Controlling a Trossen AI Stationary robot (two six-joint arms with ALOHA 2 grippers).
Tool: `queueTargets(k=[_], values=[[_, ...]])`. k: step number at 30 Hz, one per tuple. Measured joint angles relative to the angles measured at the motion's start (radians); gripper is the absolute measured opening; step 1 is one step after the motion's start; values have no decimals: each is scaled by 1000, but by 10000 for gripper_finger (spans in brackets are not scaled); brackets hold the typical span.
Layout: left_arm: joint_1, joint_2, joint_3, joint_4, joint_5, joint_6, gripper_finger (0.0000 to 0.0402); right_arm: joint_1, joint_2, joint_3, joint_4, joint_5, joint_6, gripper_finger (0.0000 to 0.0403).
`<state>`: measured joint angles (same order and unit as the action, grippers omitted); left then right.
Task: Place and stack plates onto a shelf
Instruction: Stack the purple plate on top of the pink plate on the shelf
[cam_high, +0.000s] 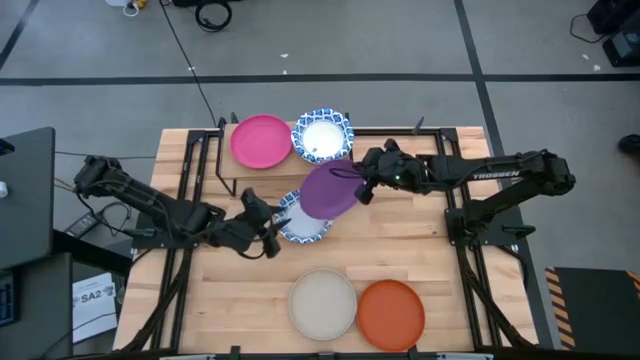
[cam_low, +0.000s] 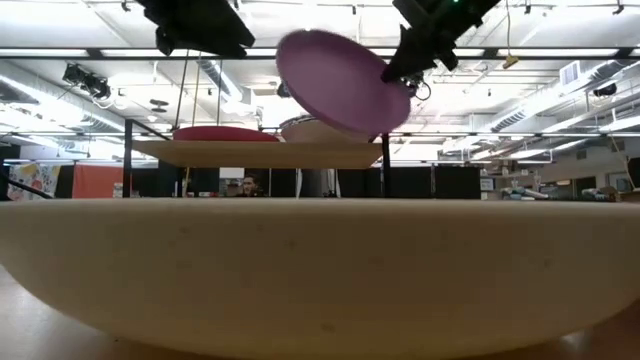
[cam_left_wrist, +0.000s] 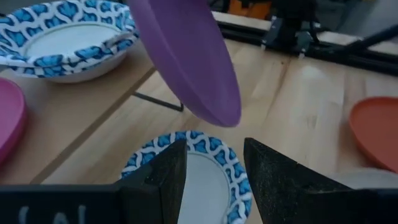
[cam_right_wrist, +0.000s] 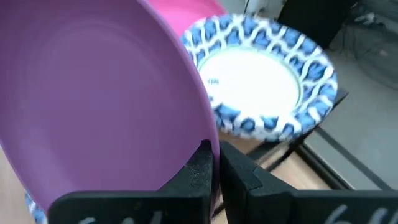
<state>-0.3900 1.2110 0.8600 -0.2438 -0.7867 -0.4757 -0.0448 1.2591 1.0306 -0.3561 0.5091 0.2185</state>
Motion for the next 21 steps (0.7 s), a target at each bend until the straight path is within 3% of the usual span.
queueTargets(k=[15,21], values=[[80,0,0,73,-5,1,167,79,0,0,149,229,0,20],[107,1,0,124,-6,24,167,102,0,0,186,257,0,20]])
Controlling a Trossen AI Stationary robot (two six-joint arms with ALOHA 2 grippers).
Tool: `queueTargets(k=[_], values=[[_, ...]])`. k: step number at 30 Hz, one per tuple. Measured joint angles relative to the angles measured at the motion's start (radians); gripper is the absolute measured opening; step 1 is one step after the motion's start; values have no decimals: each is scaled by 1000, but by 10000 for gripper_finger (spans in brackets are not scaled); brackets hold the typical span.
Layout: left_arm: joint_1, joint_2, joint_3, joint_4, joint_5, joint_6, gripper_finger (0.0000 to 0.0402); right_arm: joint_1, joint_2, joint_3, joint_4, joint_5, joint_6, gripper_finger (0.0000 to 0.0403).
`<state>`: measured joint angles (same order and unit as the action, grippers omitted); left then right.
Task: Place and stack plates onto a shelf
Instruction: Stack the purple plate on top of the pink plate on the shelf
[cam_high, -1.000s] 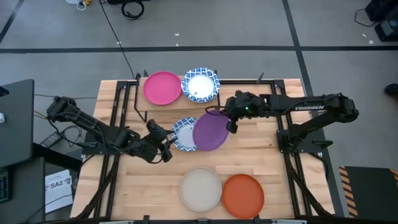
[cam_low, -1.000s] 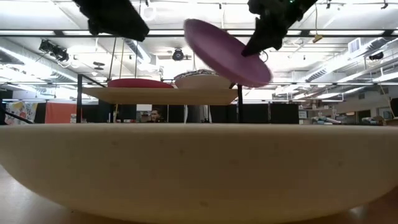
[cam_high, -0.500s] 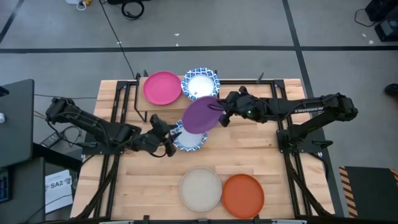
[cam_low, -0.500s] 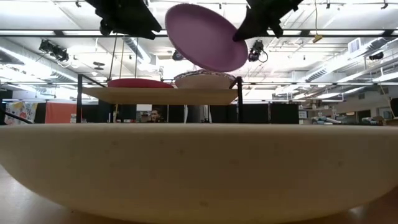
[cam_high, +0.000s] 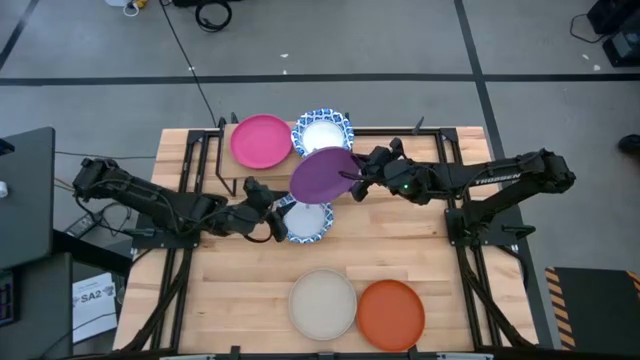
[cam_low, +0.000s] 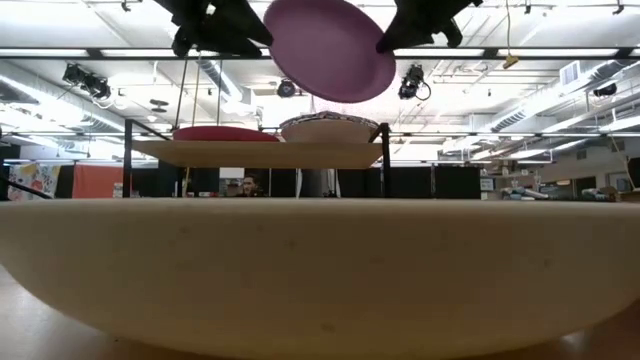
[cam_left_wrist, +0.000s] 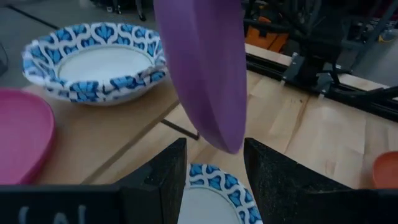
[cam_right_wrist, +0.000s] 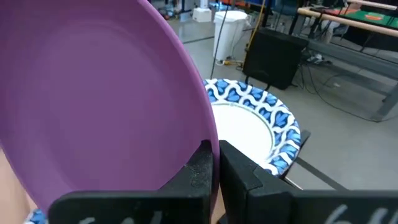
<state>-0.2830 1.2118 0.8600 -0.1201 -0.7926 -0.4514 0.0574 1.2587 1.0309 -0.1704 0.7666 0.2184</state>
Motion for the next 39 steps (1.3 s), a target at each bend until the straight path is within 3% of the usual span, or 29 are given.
queueTargets(k=[11,26,39], values=[[67,0,0,96,0,78,160,17,0,0,28,37,-2,20],[110,0,0,104,-48,61,50,18,-2,0,23,25,-1,30],[108,-1,0,99,-140,70,41,16,-2,0,21,-60,-4,44]])
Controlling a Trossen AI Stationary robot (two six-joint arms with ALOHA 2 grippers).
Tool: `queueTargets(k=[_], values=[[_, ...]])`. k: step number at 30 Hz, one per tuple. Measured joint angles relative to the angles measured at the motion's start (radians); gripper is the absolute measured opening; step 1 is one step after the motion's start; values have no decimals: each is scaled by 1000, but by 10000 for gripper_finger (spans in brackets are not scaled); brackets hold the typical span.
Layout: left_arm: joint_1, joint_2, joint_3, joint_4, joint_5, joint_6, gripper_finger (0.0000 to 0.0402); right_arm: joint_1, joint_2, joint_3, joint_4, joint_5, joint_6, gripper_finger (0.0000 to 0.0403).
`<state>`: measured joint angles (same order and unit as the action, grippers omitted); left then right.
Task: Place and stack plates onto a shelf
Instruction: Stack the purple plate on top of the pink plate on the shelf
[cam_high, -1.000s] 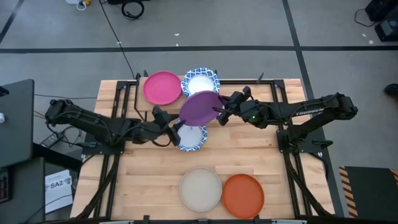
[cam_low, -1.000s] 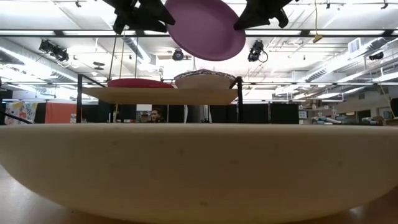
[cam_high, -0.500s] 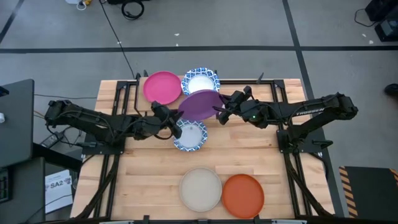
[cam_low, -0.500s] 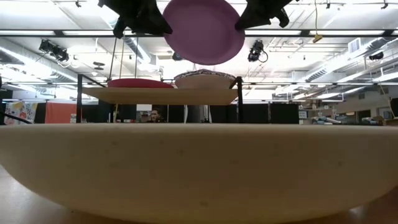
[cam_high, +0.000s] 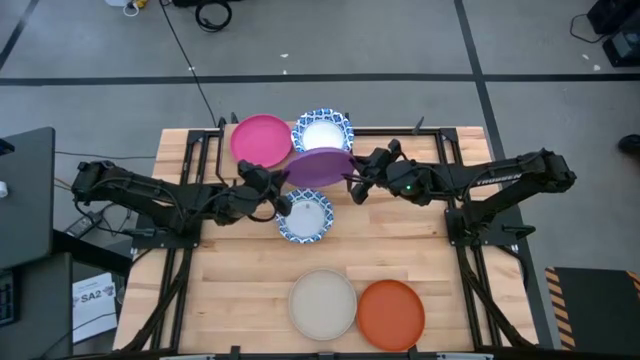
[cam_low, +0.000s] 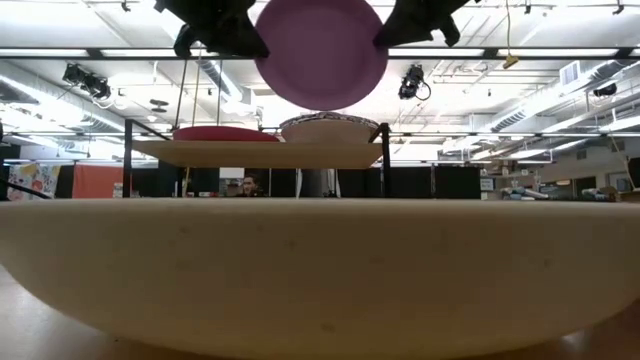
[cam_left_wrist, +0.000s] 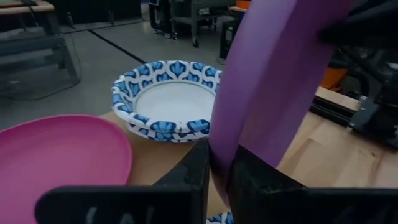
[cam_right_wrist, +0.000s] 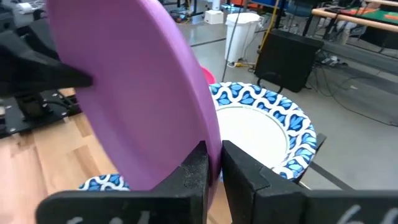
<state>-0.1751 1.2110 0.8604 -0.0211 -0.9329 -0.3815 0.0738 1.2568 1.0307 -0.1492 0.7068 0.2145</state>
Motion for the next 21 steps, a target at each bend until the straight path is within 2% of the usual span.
queueTargets(k=[9,12,17,21], values=[[-1,0,0,6,-57,7,39,1,0,0,0,-57,2,67],[-2,1,0,17,-54,10,37,2,2,0,7,-110,3,88],[-2,1,0,15,-63,40,20,-4,2,0,10,-262,5,132],[-2,-1,0,13,-65,50,17,-4,2,0,7,-323,-11,160]])
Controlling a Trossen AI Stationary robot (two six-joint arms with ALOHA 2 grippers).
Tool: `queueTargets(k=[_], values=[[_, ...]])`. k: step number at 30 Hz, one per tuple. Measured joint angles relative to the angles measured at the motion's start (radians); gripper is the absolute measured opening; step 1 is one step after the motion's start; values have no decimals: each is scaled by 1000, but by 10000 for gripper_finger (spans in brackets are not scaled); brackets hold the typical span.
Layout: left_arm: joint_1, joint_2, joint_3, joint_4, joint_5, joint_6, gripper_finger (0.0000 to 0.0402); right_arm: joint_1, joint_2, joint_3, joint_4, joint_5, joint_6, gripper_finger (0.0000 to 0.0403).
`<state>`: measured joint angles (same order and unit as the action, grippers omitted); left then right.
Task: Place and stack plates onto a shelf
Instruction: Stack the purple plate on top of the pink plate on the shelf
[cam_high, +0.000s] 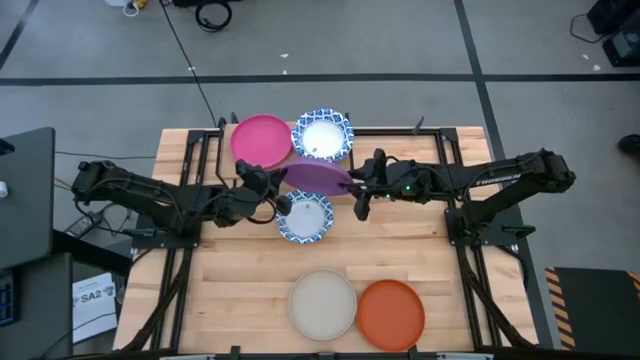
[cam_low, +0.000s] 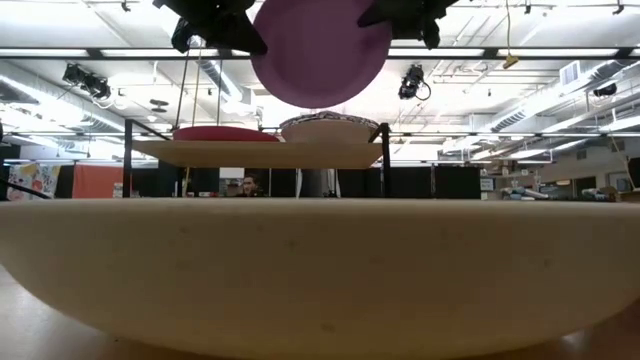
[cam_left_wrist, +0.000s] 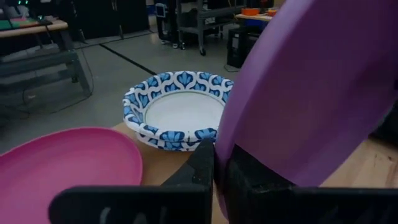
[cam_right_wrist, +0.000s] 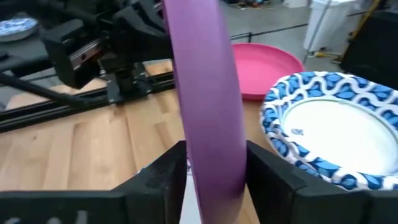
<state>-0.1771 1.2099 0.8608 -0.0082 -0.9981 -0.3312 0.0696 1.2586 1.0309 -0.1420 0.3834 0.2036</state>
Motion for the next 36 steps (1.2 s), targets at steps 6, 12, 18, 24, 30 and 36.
queueTargets(k=[6,12,18,24,30,36], values=[[1,0,22,-14,17,40,17,0,-2,0,0,-47,-73,173],[1,-1,79,-89,68,63,17,0,-29,0,-8,-122,-76,174],[2,-2,151,-269,122,24,17,0,-107,0,-31,-157,-76,174],[16,-2,251,-497,193,2,17,0,-201,0,-78,-156,-76,174],[112,-2,389,-724,380,2,18,0,-272,0,-141,-161,-66,174],[293,-2,531,-974,610,19,18,0,-285,0,-189,-218,-39,174]])
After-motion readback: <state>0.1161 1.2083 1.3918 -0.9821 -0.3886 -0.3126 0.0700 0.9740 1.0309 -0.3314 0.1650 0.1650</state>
